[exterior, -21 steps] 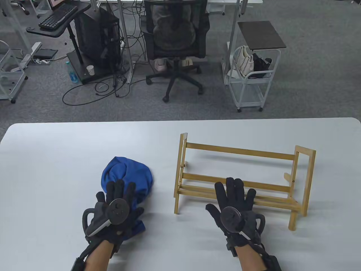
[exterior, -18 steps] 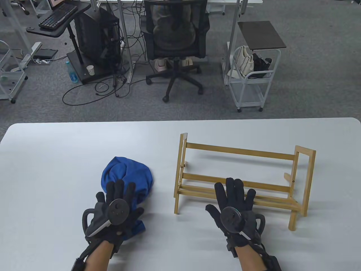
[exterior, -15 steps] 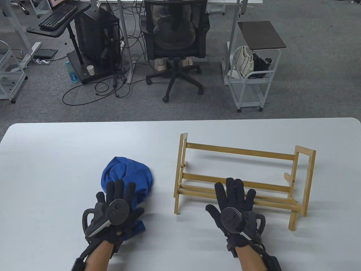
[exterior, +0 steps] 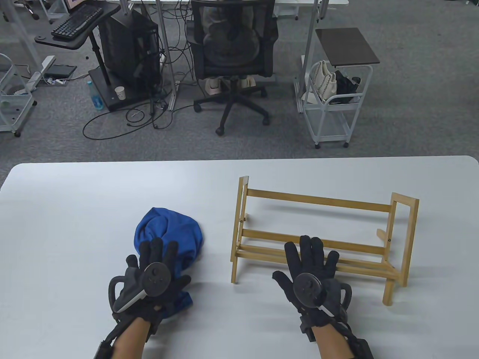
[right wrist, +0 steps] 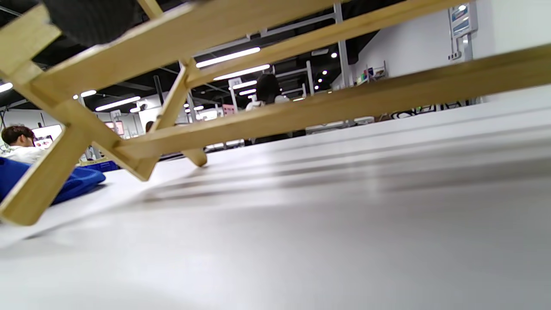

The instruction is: Hang t-shirt on book rack

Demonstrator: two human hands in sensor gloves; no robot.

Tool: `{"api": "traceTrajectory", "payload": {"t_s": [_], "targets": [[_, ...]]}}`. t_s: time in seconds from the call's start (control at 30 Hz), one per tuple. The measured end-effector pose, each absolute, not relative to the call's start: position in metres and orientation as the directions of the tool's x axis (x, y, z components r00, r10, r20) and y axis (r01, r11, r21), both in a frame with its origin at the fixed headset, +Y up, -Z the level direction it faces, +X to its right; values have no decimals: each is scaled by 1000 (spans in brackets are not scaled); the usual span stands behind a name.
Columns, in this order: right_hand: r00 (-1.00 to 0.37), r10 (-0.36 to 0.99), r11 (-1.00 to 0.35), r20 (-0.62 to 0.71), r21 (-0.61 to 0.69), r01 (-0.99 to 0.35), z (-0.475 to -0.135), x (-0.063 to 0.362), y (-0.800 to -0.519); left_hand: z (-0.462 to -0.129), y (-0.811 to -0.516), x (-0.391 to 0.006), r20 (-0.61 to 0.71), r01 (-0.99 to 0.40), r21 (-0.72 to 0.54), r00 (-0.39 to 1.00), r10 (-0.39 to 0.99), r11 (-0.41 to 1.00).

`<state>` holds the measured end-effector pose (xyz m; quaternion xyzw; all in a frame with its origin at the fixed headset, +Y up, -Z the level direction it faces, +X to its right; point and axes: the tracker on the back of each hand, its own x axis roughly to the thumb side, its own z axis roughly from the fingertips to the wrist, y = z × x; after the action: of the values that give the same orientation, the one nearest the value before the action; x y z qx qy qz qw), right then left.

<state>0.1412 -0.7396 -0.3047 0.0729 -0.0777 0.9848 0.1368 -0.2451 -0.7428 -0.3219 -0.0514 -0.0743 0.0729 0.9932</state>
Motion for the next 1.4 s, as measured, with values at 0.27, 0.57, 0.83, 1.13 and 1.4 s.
{"api": "traceTrajectory", "payload": {"t_s": [0.27, 0.57, 0.83, 1.13, 1.4], "targets": [[-949, 270, -947, 164, -133, -293, -305, 142, -740, -329, -750, -256, 72, -165, -142, 982, 176, 976], [-944, 285, -942, 163, -132, -307, -306, 143, -740, -338, -759, -265, -36, -211, -164, 977, 208, 964], [-942, 295, -941, 157, -123, -315, -307, 144, -741, -343, -770, -262, -110, -211, -191, 975, 193, 959], [-937, 314, -936, 154, -114, -332, -307, 144, -741, -348, -778, -260, -145, -204, -249, 974, 171, 947], [-936, 319, -935, 151, -113, -337, -307, 144, -741, -351, -780, -268, -231, -220, -279, 960, 157, 935]]}}
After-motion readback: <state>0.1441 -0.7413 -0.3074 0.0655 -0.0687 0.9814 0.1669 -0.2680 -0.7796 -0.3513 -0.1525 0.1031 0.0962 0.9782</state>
